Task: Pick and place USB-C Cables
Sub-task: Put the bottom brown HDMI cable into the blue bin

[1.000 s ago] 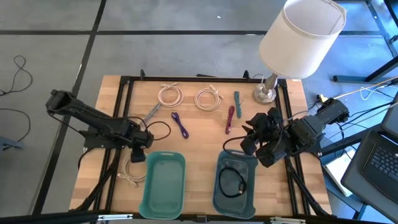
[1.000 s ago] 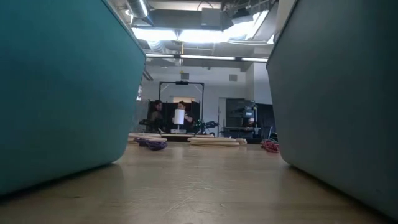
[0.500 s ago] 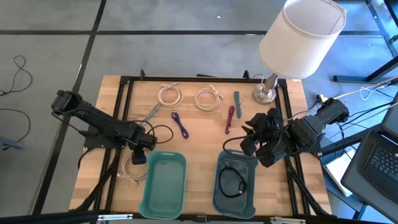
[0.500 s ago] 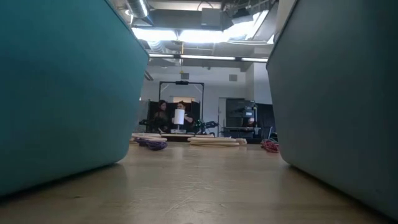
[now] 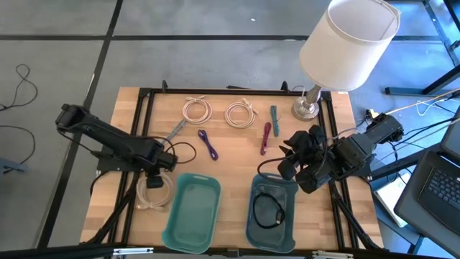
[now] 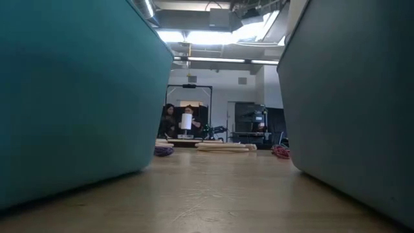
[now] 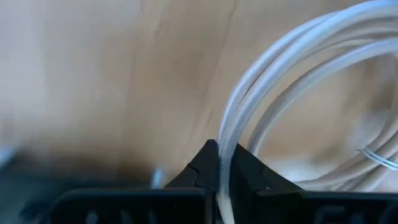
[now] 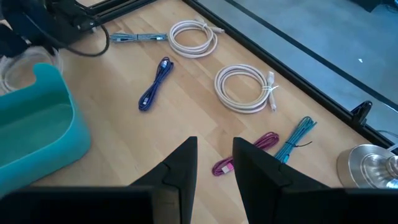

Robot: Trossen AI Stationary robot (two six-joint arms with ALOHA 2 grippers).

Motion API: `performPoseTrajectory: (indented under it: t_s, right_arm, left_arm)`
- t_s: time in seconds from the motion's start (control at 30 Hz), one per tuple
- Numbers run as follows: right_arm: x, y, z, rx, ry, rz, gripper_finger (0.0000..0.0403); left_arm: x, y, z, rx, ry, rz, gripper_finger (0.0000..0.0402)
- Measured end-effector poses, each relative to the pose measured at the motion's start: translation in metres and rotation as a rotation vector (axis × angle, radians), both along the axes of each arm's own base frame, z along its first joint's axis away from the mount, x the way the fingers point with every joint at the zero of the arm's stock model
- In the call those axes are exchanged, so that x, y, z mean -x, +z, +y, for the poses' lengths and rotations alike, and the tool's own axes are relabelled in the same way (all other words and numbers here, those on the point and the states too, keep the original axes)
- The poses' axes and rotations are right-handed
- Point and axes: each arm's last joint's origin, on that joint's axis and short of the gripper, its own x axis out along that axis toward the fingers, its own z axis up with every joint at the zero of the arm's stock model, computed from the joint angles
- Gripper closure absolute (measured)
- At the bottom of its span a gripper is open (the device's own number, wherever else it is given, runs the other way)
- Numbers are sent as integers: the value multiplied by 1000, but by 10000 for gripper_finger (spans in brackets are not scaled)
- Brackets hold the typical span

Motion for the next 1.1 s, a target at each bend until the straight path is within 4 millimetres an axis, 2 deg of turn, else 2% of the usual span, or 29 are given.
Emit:
performPoseTrajectory:
  t_s: [0.2, 0.43, 0.53, 0.63, 0.73, 0.83, 1.0, 1.1]
  right_arm:
    - [0, 0, 0, 3, 0, 4, 298]
    - [0, 0, 0, 4, 0, 5, 298]
    - [0, 0, 0, 4, 0, 4, 298]
    - [0, 0, 0, 3, 0, 2, 298]
    - [-1, 0, 0, -2, 0, -6, 298]
    - [-1, 0, 1, -9, 0, -16, 298]
    - [-4, 2, 3, -23, -2, -52, 298]
    - [-7, 4, 4, -10, 12, -85, 298]
  left_arm:
    - [8, 43, 4, -48, -7, -44, 393]
    - [26, 111, 14, -211, 79, -130, 393]
    - [25, 138, 16, -206, 154, -348, 393]
    - [16, 162, 16, -174, 204, -687, 393]
    - [4, 186, 14, -151, 173, -1035, 393]
    - [-5, 210, 13, -157, 103, -1314, 393]
    - [-19, 240, 11, -195, -21, -1649, 393]
    - [-32, 249, 10, -201, -118, -1765, 393]
